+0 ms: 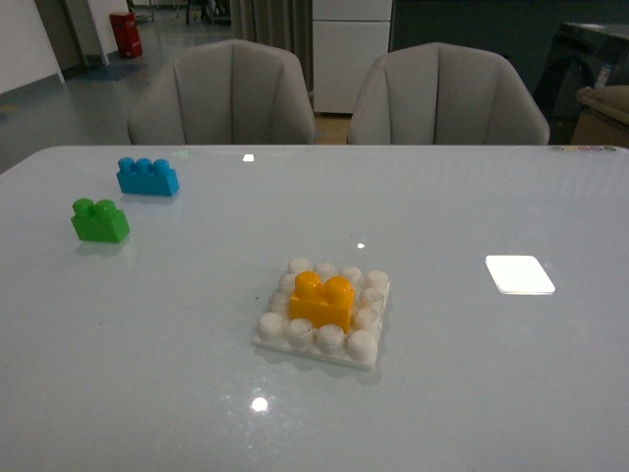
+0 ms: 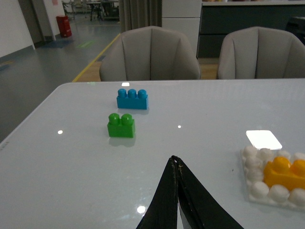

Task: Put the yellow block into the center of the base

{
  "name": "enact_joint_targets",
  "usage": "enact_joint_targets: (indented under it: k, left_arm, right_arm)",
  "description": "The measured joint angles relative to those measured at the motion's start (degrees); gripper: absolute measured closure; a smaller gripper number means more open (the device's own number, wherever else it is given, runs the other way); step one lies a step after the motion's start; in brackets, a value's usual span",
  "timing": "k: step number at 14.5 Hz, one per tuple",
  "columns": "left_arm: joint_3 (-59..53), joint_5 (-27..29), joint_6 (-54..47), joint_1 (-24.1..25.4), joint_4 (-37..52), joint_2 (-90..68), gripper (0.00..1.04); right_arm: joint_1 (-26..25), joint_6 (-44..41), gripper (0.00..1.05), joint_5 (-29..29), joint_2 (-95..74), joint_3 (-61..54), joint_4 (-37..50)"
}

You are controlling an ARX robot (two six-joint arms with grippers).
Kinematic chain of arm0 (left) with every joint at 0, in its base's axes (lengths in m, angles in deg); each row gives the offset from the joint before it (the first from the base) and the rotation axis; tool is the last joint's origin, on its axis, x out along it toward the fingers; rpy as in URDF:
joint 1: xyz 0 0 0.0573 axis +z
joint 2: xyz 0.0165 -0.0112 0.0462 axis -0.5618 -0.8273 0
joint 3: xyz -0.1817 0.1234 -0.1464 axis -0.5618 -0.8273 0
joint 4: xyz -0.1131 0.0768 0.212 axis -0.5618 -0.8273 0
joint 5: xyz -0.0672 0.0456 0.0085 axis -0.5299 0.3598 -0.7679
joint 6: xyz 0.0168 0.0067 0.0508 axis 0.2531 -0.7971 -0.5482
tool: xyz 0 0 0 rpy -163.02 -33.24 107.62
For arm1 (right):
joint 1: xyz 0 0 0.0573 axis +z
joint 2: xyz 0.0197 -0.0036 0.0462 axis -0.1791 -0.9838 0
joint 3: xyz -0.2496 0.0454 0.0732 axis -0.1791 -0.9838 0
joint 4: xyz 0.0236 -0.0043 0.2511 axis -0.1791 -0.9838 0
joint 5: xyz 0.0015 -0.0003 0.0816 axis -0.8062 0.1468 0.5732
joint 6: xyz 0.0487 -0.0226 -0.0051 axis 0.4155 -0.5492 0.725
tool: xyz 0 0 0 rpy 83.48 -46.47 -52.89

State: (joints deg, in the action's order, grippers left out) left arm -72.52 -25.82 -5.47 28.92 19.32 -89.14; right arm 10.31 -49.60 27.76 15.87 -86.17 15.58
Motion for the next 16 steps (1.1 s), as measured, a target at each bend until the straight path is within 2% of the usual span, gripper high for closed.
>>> enact_joint_targets:
  k: [1,2,7,16]
  left_arm:
    - [-1.20,-3.80,-0.04,4.33,-3.98,5.09,1.03]
    - [-1.60,-4.13,-0.02,5.66,-6.97,9.51,1.03]
    - [-2.23,-5.31,-0.07,5.16,-19.15,23.47,1.03]
    - [-2.25,-5.33,-0.07,5.16,-35.82,40.85,1.03]
  right_arm:
    - [0.00,0.00,0.06,0.00,0.00,0.00,0.00]
    - [0.00,0.00,0.06,0.00,0.00,0.00,0.00]
    - [0.00,0.00,0.06,0.00,0.00,0.00,0.00]
    - [0.00,0.00,0.06,0.00,0.00,0.00,0.00]
